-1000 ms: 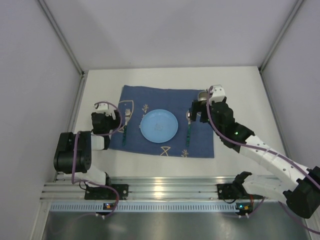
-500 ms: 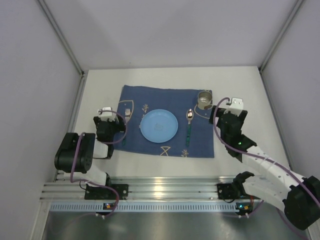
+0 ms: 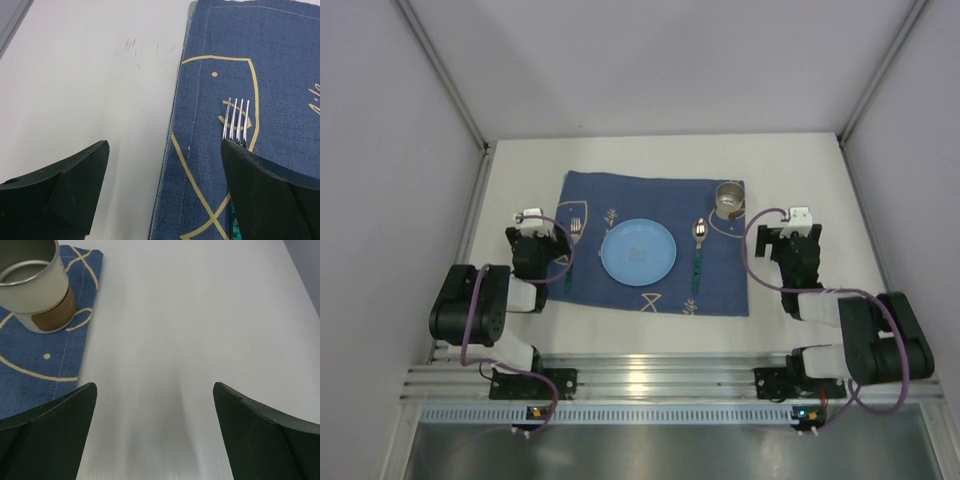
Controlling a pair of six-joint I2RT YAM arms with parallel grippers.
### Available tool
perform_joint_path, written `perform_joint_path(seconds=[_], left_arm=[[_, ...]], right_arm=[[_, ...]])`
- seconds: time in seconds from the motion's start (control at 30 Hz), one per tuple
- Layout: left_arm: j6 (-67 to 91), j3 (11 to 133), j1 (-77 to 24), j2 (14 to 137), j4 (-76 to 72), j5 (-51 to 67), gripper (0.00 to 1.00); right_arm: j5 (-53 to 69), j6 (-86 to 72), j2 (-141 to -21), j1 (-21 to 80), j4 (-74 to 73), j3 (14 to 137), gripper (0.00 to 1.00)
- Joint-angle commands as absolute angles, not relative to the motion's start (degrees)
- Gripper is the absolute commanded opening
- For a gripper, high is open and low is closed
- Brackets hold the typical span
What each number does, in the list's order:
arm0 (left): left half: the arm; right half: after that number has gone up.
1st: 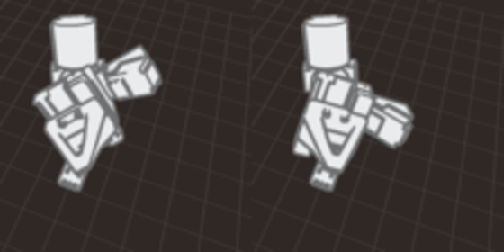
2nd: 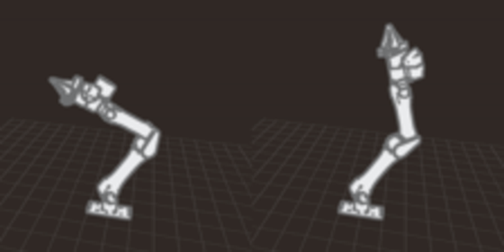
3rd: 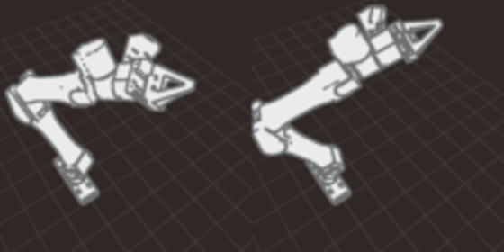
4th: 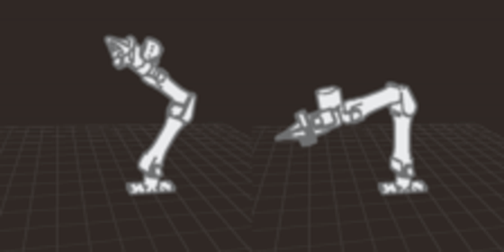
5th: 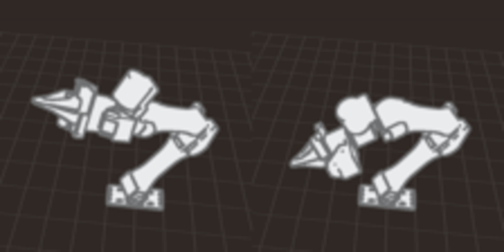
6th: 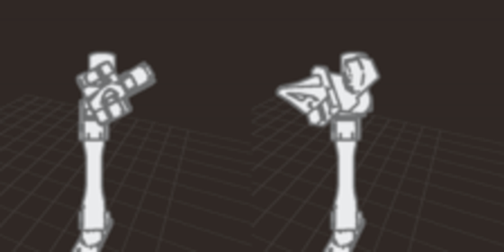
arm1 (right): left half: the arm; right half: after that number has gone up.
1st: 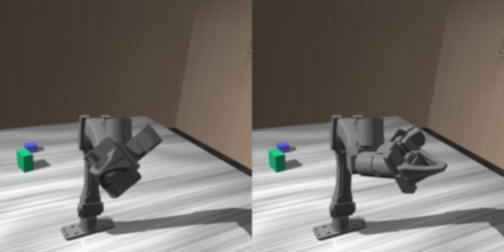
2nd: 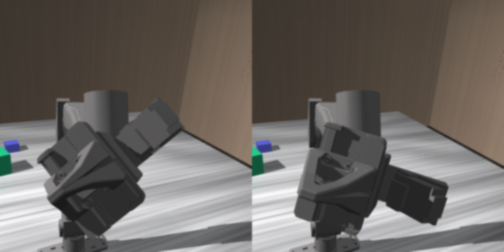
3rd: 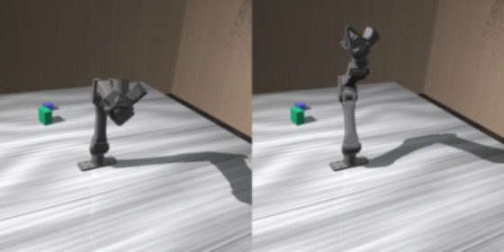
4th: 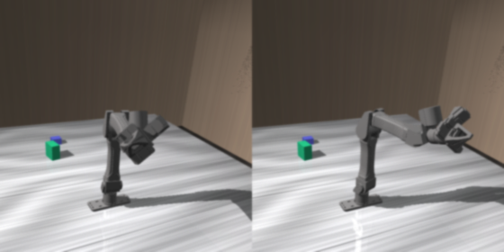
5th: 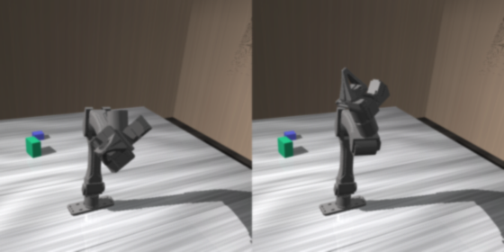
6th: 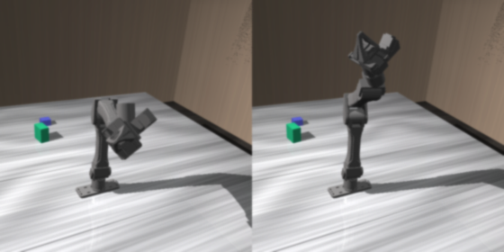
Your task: Set the dinner table for one person
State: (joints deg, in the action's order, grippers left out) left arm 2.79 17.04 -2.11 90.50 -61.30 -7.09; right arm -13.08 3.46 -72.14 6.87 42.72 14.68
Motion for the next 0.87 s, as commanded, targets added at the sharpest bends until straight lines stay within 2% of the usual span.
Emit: perform_joint_path(seconds=[0.0, 0.03, 0.1, 0.17, 0.83], left_arm=[[2.3, 17.9, -2.1, 90.4, -63.6, -6.7, 0.98], [2.3, 17.9, -2.1, 90.4, -63.6, -6.8, 0.98], [2.3, 17.9, -2.1, 90.4, -63.7, -6.8, 0.99], [2.3, 17.9, -2.1, 90.4, -63.7, -6.7, 0.99], [2.3, 17.9, -2.1, 90.4, -63.7, -6.7, 0.98]], right_arm=[[-1.9, 5.1, -81.1, 3.3, 70.3, 10.2, 1.0], [-3.1, 4.1, -83.2, 3.1, 73.4, 10.0, 1.0], [-9.1, 1.5, -82.3, 3.0, 69.7, 12.6, 1.0], [-6.1, 2.5, -82.8, 3.0, 66.0, 14.1, 1.0], [-4.8, 1.8, -83.1, 1.8, 66.5, 14.6, 1.0]])
